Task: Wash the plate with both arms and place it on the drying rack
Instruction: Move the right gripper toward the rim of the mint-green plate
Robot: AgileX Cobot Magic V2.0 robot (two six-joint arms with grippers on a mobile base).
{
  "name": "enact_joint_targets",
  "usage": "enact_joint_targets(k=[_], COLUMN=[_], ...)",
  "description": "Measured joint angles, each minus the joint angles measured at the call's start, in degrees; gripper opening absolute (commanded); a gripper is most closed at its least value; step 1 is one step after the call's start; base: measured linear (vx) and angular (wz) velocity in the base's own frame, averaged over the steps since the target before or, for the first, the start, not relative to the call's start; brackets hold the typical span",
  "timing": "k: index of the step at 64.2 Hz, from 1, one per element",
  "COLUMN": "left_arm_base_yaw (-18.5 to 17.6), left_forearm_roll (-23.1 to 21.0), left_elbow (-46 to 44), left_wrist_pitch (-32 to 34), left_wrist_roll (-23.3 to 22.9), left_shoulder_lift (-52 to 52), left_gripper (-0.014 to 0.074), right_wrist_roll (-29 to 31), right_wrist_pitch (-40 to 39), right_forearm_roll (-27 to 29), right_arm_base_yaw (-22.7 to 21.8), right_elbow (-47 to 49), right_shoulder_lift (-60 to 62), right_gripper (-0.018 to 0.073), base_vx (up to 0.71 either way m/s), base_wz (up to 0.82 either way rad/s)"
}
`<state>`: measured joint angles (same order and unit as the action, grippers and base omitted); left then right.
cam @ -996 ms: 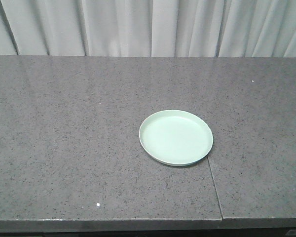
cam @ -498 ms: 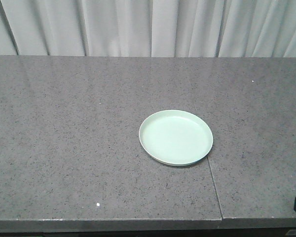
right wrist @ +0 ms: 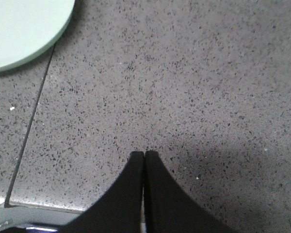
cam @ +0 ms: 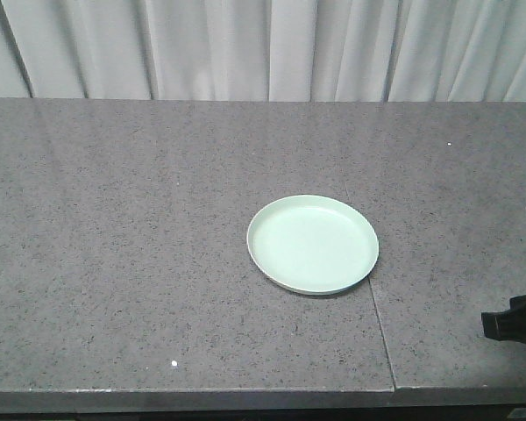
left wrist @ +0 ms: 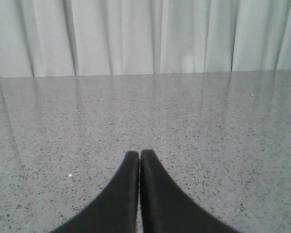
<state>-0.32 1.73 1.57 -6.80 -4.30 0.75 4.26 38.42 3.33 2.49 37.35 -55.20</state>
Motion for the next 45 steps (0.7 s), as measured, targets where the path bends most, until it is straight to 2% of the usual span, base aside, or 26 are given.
enact_joint_targets(k=[25, 32, 45], left_arm_base_yaw=[0.0, 0.0, 0.0], left_forearm_roll=[0.0, 0.0, 0.0], left_elbow=[0.0, 0.0, 0.0], left_wrist_pitch=[0.0, 0.0, 0.0], left_wrist_roll=[0.0, 0.0, 0.0], left_shoulder_lift=[0.0, 0.0, 0.0], left_gripper=[-0.0006, -0.0006, -0.0006], right_wrist_roll=[-0.1, -0.2, -0.2], right_wrist_pitch=[1.5, 1.3, 0.2], right_forearm_roll=[-0.2, -0.2, -0.2], right_arm_base_yaw=[0.0, 0.0, 0.0], right_elbow=[0.6, 0.6, 0.6], right_shoulder_lift=[-1.4, -1.4, -1.4], right_gripper=[0.0015, 0.0071, 0.0258], base_vx=[0.00, 0.00, 0.00], base_wz=[0.00, 0.00, 0.00])
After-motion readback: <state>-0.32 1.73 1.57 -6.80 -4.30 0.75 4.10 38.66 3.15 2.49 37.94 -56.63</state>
